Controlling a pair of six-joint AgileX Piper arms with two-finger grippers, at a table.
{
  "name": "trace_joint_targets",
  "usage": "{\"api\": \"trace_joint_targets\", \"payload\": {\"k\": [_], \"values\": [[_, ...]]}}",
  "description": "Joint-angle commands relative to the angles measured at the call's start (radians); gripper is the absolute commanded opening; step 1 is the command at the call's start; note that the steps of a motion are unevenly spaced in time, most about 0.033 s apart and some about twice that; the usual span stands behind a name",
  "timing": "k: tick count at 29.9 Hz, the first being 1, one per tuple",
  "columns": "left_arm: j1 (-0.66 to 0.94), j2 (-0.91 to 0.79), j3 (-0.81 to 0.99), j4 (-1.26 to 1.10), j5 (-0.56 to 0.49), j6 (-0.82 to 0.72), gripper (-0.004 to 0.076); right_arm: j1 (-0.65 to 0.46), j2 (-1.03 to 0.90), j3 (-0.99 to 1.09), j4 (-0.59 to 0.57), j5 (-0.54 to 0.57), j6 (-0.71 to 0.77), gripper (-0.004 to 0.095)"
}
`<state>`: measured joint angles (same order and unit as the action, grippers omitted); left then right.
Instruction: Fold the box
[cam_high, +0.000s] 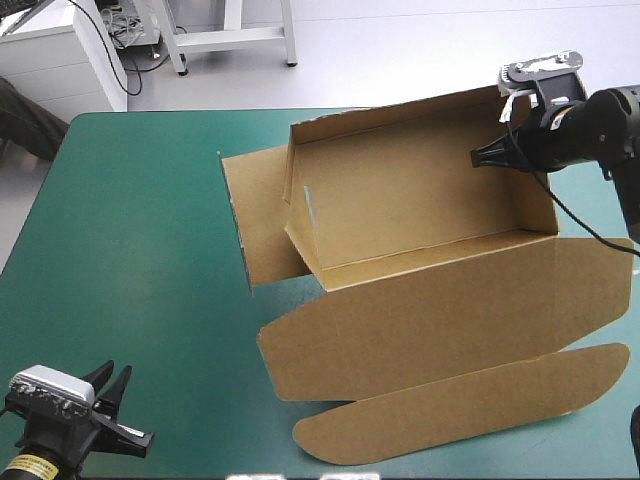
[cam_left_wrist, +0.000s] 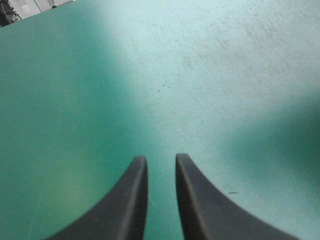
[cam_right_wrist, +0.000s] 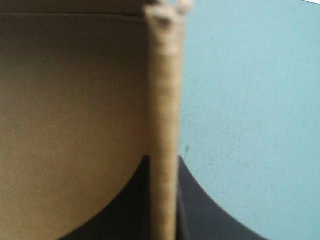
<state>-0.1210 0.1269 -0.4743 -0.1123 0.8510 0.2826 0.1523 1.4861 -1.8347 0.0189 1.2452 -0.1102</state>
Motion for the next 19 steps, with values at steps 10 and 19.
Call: {"api": "trace_joint_targets", "payload": {"k": [10,19], "values": [[-0.001,0.015,-0.022,-0.201,-0.111,-0.008,0.0445,-0.001,-0.036,-0.032,0.015,0.009,0.005,-0.002],[-0.001,0.071,-0.122,-0.25,-0.181,0.066,0.0442,-0.001,-0.036,-0.032,0.017,0.009,0.005,-0.002]]}}
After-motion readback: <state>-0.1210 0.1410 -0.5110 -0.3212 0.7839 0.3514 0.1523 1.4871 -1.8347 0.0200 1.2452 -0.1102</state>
